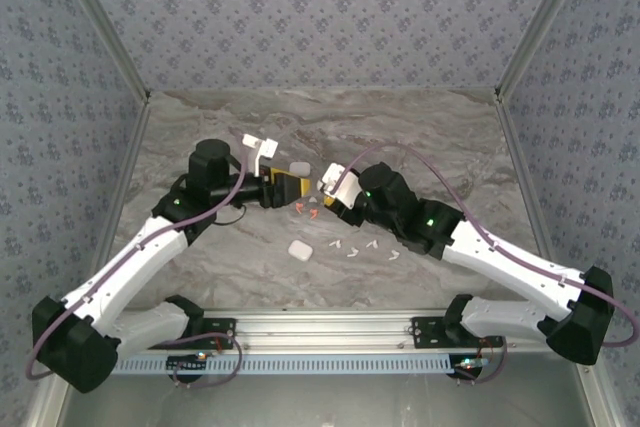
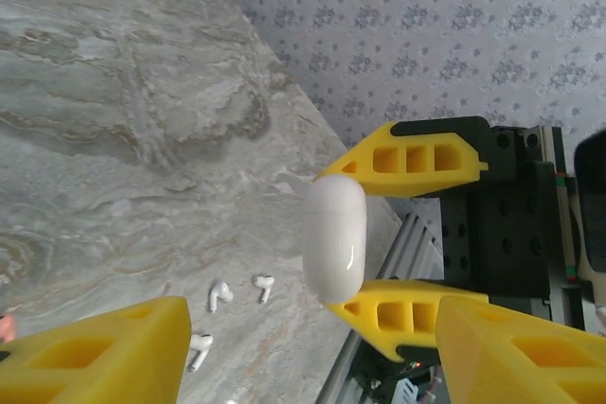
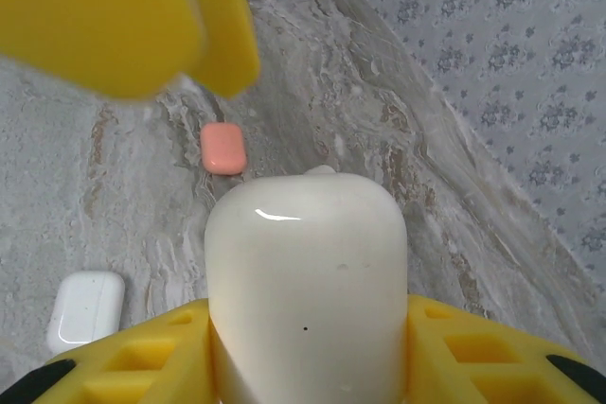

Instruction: Insert the wireless bluetooth earbuds into the charging case

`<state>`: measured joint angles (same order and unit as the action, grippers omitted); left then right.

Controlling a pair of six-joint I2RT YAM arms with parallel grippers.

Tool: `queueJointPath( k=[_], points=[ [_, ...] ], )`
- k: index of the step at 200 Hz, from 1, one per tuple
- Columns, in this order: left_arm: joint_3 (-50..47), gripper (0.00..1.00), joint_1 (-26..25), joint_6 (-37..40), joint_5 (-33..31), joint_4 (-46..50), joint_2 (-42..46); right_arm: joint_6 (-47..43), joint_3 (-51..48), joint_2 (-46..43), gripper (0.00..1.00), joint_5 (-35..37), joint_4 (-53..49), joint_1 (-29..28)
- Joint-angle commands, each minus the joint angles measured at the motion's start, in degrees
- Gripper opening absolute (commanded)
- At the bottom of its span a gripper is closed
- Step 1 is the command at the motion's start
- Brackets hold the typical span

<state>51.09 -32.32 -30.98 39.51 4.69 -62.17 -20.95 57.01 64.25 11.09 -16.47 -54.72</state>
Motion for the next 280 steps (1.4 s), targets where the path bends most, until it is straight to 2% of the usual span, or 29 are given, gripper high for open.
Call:
queueJointPath(
  k=[1, 37, 96, 136, 157, 169, 199, 218, 252, 266, 280],
  points=[
    [2.81, 0.67, -1.83, -0.45, 1.9, -2.88, -1.73, -1.29, 0.25, -0.97, 0.46, 2.25, -0.01, -0.98],
    [3.79, 0.6, -4.1, 0.13, 1.95, -3.06, -4.76, -1.28, 0.8, -0.83, 0.46, 1.94, 0.22, -1.37],
    [4.17, 0.36, -4.95, -0.13, 2.08, -4.31, -6.9, -1.07, 0.99, -0.44, 0.46, 1.61, -0.2, -1.61],
    [3.91, 0.28, -5.01, -0.48, 2.26, -5.45, -6.91, -0.93, 1.24, -0.4, 0.47, -0.1, -0.76, -1.53],
    [3.97, 0.24, -5.11, -0.36, 2.24, -5.92, -6.73, -0.56, 1.57, -0.09, 0.5, -1.07, -1.9, -1.43],
    [3.84, 0.21, -5.13, -0.08, 1.84, -6.09, -6.39, 0.6, 2.08, -0.42, 0.57, -2.6, -2.94, -0.65],
    [2.33, 0.14, -5.13, 1.04, -1.49, -8.16, -4.64, 5.24, 2.7, -3.26, 0.82, -10.33, -5.88, 2.69],
    [-0.24, 0.09, -5.11, 1.86, -5.03, -12.03, -2.48, 8.35, 2.09, -6.37, 1.0, -18.75, -7.26, 6.66],
    [-5.68, 0.05, -5.81, 6.22, -9.73, -21.17, 1.59, 19.59, -0.66, -10.67, 1.0, -40.31, -3.3, 18.64],
    [-8.09, 0.03, -6.39, 8.48, -11.31, -24.91, 3.06, 24.81, -2.01, -11.19, 1.0, -45.78, 0.59, 21.99],
    [-9.87, 0.0, -6.92, 10.39, -12.54, -27.82, 4.3, 29.41, -2.94, -11.05, 1.0, -48.04, 4.65, 23.49]
  ],
)
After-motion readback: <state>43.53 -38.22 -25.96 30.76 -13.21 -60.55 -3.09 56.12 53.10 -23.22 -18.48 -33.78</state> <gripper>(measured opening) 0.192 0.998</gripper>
